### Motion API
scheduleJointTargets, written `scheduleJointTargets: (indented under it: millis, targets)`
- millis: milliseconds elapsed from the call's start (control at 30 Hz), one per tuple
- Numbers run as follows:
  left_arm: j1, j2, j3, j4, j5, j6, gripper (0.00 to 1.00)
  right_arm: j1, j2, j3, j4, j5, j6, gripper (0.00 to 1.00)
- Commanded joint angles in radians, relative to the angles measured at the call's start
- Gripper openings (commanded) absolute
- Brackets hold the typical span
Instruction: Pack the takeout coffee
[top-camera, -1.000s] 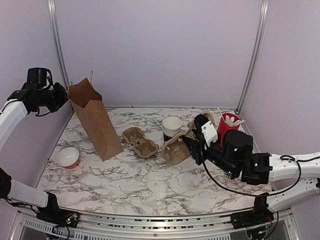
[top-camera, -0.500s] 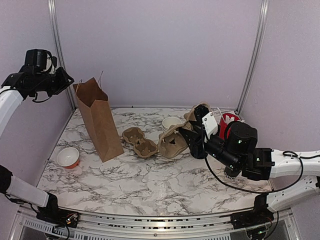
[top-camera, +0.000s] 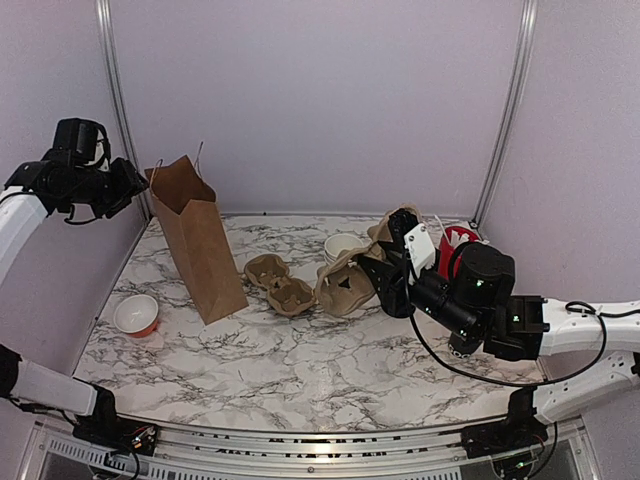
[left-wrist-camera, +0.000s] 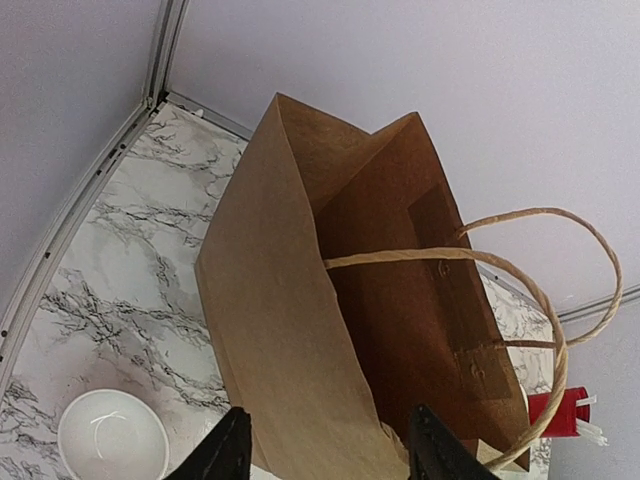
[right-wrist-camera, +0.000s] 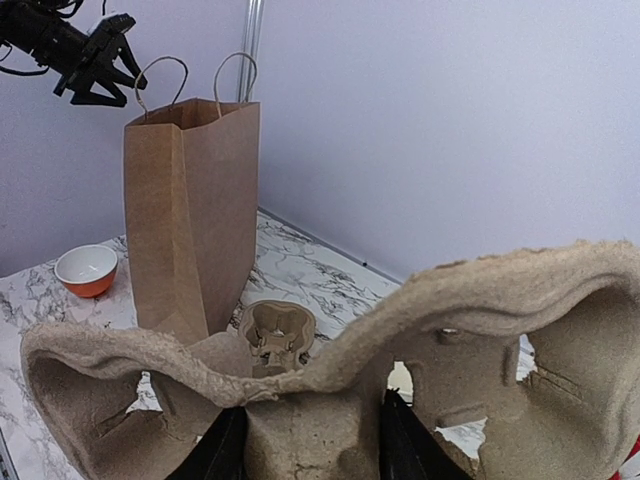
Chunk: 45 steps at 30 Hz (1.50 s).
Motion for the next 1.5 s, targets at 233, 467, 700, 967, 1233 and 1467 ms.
scheduleJointTargets:
  millis: [233, 467, 700, 967, 1233, 1467]
  targets:
    - [0.004, 0.096, 0.012, 0.035, 0.053, -0.010, 0.58, -0.007, -0.031, -0.017, -0.006, 0.006, 0.025, 0.41]
    - [0.023, 0.137, 0.044, 0.073, 0.086, -0.026, 0.63, -0.007, -0.045, -0.024, -0.015, 0.014, 0.031, 0.41]
    - [0.071, 0.170, 0.043, 0.090, 0.196, -0.074, 0.65, -0.007, -0.044, -0.030, -0.009, 0.013, 0.033, 0.41]
    - [0.113, 0.206, 0.059, 0.089, 0.291, -0.102, 0.71, -0.007, -0.035, -0.031, 0.003, 0.007, 0.027, 0.41]
    - [0.105, 0.223, -0.015, 0.075, 0.274, -0.065, 0.67, -0.007, -0.031, -0.040, 0.021, 0.000, 0.031, 0.41]
    - [0.097, 0.185, -0.025, 0.056, 0.239, -0.019, 0.37, -0.007, -0.016, -0.031, 0.020, -0.012, 0.034, 0.41]
